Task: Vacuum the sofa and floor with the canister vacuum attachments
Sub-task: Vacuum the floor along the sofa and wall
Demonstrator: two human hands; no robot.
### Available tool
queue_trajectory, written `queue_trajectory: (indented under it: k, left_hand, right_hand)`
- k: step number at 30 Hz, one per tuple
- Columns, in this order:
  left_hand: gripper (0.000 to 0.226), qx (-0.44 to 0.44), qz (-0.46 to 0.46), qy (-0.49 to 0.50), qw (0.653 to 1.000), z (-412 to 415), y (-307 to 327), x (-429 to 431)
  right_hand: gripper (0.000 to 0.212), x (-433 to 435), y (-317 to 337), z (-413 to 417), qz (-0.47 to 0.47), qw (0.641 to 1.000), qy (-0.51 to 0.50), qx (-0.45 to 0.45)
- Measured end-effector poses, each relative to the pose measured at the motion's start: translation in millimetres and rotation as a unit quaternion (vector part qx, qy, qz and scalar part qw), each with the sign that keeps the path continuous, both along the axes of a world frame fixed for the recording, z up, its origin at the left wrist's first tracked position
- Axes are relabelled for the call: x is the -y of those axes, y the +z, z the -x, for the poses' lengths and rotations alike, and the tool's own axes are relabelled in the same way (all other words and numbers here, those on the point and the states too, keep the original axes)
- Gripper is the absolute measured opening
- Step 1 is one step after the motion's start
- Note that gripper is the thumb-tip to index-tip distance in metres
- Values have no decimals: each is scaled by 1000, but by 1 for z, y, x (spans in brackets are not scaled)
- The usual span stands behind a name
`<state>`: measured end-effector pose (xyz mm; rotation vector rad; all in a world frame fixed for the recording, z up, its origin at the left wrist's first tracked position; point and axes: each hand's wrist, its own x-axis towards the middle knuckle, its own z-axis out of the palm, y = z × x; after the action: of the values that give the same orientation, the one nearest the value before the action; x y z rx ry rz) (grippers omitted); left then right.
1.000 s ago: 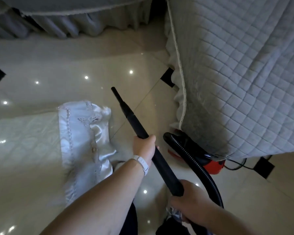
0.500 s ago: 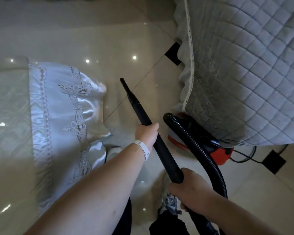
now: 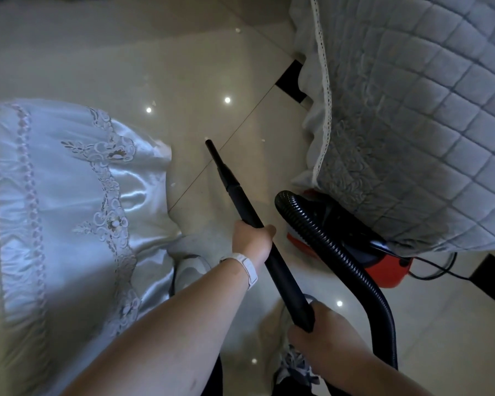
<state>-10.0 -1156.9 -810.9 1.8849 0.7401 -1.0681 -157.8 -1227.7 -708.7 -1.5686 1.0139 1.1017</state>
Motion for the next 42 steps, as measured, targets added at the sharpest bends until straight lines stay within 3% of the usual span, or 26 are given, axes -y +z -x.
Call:
queue_trajectory:
  k: [6, 23, 42]
  left_hand:
    - [27, 7, -5, -20, 1000, -3, -23, -6]
    - [34, 13, 4, -31, 999, -32, -30, -7]
    - [26, -36, -56, 61, 996, 27, 2, -57]
  right_hand:
    - [16, -5, -24, -1, 11, 1000, -24, 15]
    - [18, -7, -14, -34, 15, 1000, 16, 0]
    - [17, -13, 21, -8, -8, 992, 122, -25]
